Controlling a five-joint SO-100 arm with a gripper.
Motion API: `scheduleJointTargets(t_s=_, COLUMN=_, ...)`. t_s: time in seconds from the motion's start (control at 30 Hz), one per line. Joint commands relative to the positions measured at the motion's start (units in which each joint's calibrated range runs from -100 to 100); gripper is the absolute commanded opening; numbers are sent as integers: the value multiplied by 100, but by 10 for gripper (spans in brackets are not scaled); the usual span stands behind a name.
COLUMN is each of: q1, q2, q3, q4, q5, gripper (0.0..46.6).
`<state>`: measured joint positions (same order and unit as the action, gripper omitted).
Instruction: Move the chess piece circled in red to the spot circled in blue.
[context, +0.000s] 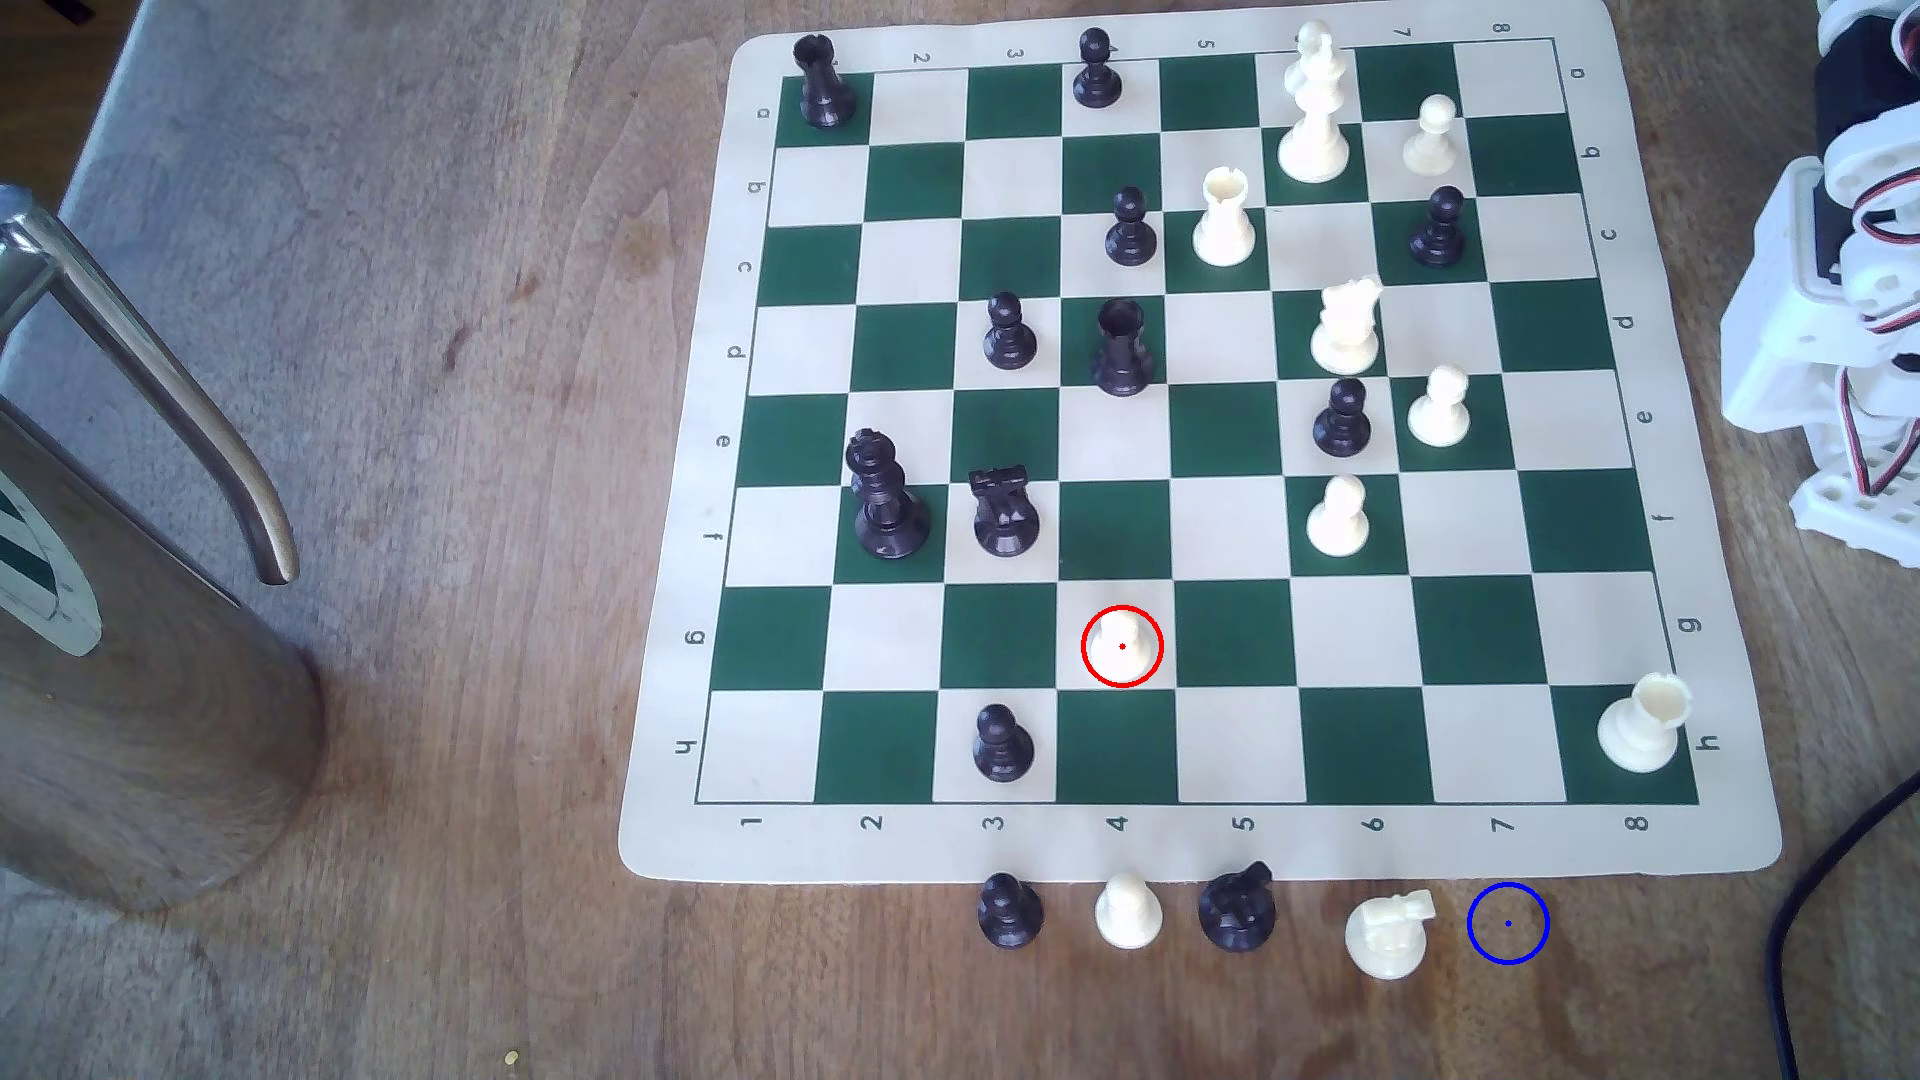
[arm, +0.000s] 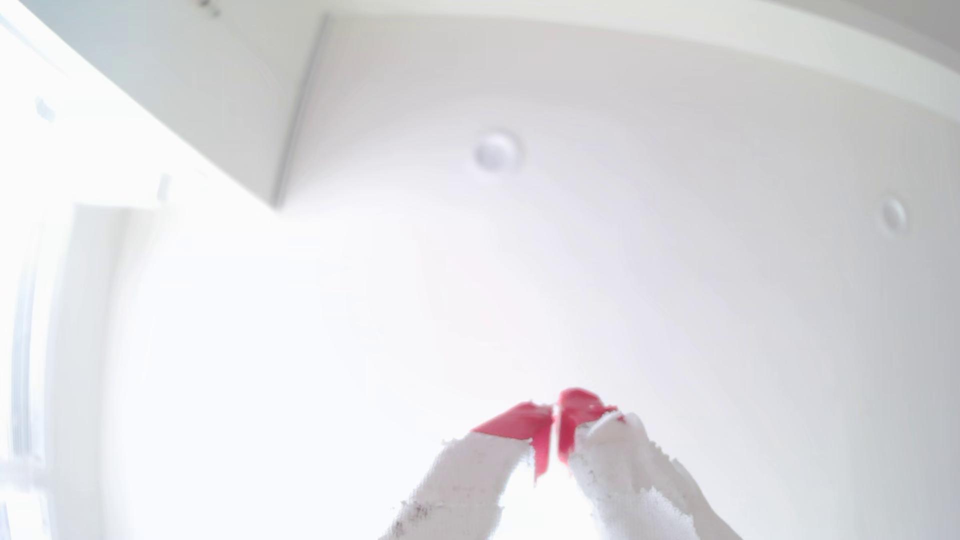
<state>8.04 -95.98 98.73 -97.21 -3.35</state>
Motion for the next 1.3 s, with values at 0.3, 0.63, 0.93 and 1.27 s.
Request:
scheduleJointTargets(t_s=0.3, q1=-331, q2=14, q3=-136, q4=3529, q5=-34, gripper=2)
scheduleJointTargets(t_s=0.63, q1=-753, q2=22, q3=-563, q4=7051, q5=78, gripper=2)
scheduleJointTargets(t_s=0.93, q1=-1832, q2=31, q3=-1143, q4=10450, q5=371, gripper=3)
scheduleJointTargets(t_s=1.27, q1=-2356, q2=608, q3=-2494, q4=12588, q5=586, gripper=32)
